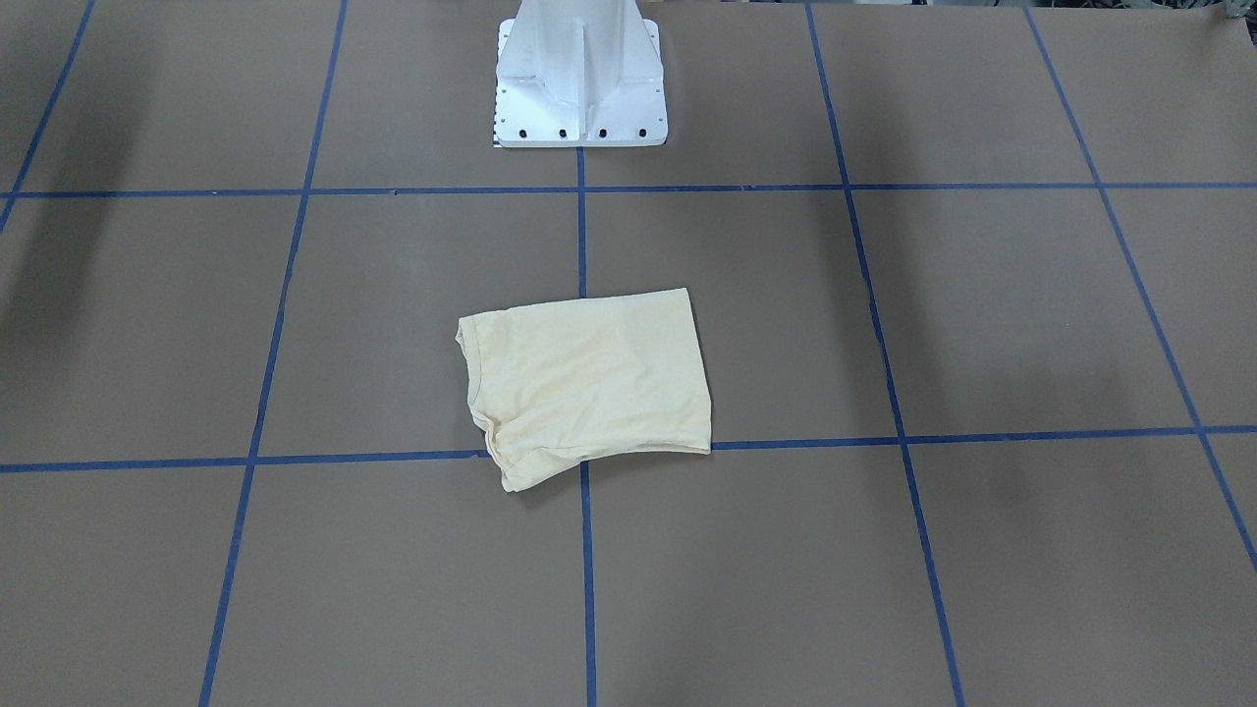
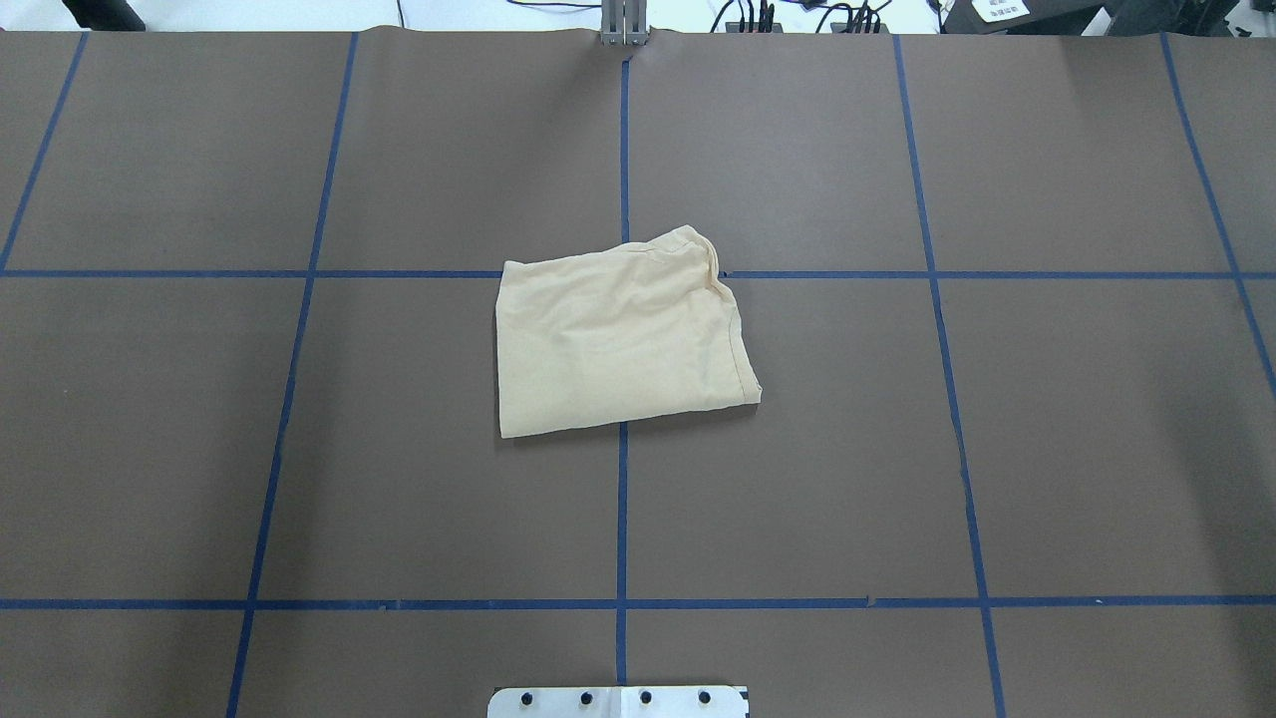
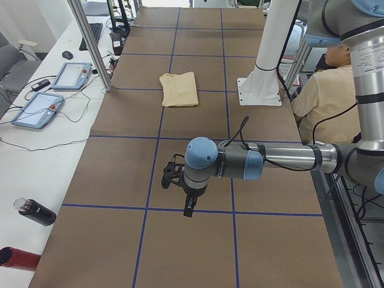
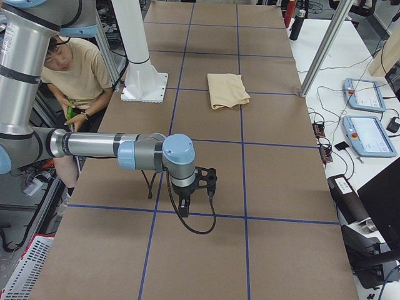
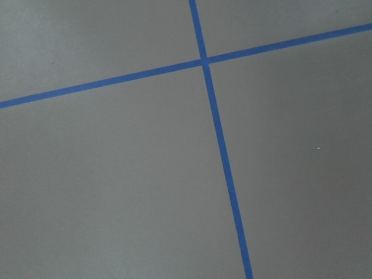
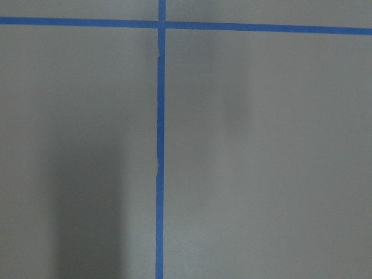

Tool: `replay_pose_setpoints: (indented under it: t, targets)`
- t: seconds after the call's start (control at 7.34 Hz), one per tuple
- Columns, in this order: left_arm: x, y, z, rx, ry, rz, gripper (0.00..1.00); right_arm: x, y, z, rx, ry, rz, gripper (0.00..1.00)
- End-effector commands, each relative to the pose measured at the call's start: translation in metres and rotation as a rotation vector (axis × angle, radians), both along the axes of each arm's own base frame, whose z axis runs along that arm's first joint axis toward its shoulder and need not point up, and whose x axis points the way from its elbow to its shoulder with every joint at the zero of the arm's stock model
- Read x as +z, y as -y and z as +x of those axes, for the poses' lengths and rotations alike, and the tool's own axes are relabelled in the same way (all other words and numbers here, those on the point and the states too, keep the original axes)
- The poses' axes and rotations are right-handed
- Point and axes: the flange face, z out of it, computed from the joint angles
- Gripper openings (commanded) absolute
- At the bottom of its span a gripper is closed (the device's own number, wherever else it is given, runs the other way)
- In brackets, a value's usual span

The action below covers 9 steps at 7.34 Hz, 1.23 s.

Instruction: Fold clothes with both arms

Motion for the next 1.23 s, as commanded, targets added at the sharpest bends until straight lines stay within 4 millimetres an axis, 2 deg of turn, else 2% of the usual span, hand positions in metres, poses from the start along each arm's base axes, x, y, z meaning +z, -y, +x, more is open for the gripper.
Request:
replay_pose_setpoints:
  t: [0.0, 1.09]
  targets:
    - [0.0012, -0.0001, 0.0003, 0.0, 0.0, -0.003, 1.0, -0.0003, 0.0, -0.0001, 0.0, 0.001, 0.0, 1.0]
    - [0.0088, -0.0017, 0.0004, 0.001, -0.001, -0.019, 1.0, -0.0047, 0.002, -0.0006, -0.003, 0.002, 0.012, 1.0]
